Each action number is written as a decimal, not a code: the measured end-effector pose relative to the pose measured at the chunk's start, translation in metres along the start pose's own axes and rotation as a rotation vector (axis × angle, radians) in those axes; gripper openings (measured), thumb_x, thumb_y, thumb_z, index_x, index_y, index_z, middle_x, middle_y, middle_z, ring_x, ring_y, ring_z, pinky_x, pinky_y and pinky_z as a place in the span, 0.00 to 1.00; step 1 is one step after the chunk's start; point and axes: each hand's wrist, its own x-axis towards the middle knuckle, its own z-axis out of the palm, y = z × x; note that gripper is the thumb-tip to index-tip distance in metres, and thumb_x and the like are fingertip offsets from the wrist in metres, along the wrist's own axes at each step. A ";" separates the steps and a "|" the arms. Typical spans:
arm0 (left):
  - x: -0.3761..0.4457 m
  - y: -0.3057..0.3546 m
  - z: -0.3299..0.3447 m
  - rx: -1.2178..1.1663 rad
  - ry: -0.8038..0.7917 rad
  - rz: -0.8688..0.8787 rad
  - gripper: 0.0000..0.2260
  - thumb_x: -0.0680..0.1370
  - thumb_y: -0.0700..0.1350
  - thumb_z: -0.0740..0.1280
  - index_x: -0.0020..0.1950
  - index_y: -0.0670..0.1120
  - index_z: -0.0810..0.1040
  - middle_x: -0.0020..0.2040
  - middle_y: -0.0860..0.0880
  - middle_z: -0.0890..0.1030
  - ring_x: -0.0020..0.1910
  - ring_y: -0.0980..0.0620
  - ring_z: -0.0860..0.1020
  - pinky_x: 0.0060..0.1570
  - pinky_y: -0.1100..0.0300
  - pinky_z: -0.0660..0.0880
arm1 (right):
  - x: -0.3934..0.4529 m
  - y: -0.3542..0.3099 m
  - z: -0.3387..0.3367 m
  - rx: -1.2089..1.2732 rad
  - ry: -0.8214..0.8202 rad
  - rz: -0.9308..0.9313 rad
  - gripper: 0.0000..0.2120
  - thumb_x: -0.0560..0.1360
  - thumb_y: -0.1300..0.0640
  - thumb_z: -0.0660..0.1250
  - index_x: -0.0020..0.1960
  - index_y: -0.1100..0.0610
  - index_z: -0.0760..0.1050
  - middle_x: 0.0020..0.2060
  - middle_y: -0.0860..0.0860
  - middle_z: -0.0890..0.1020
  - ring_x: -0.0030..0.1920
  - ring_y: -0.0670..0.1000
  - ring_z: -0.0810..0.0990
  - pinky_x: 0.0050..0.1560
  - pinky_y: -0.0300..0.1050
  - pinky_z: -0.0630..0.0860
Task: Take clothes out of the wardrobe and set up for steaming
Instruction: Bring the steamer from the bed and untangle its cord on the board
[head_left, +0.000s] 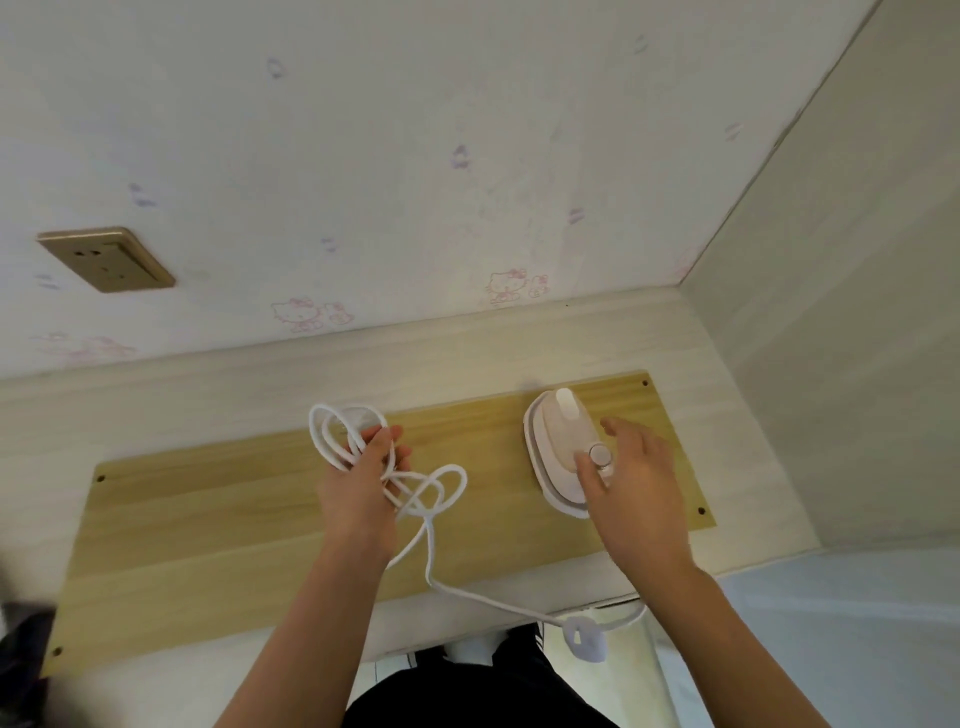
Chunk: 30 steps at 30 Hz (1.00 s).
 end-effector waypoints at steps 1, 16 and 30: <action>-0.002 0.003 0.001 -0.040 -0.017 0.000 0.04 0.78 0.36 0.66 0.47 0.42 0.80 0.44 0.44 0.82 0.39 0.52 0.81 0.42 0.60 0.78 | 0.002 -0.011 0.003 0.055 -0.045 -0.058 0.18 0.77 0.53 0.65 0.64 0.58 0.71 0.58 0.52 0.77 0.58 0.53 0.72 0.55 0.47 0.72; -0.026 0.034 -0.011 -0.304 -0.189 0.011 0.08 0.81 0.40 0.60 0.57 0.47 0.75 0.56 0.42 0.82 0.57 0.42 0.80 0.55 0.49 0.76 | -0.017 -0.088 0.071 0.578 -0.907 0.043 0.07 0.80 0.56 0.61 0.46 0.55 0.76 0.40 0.51 0.83 0.41 0.46 0.81 0.46 0.39 0.78; -0.039 0.043 -0.054 0.427 -0.339 0.187 0.15 0.66 0.46 0.77 0.51 0.57 0.82 0.54 0.44 0.83 0.35 0.49 0.77 0.25 0.61 0.58 | 0.003 -0.080 0.056 0.951 -0.641 0.073 0.11 0.82 0.59 0.56 0.49 0.60 0.76 0.26 0.47 0.67 0.28 0.47 0.68 0.37 0.43 0.75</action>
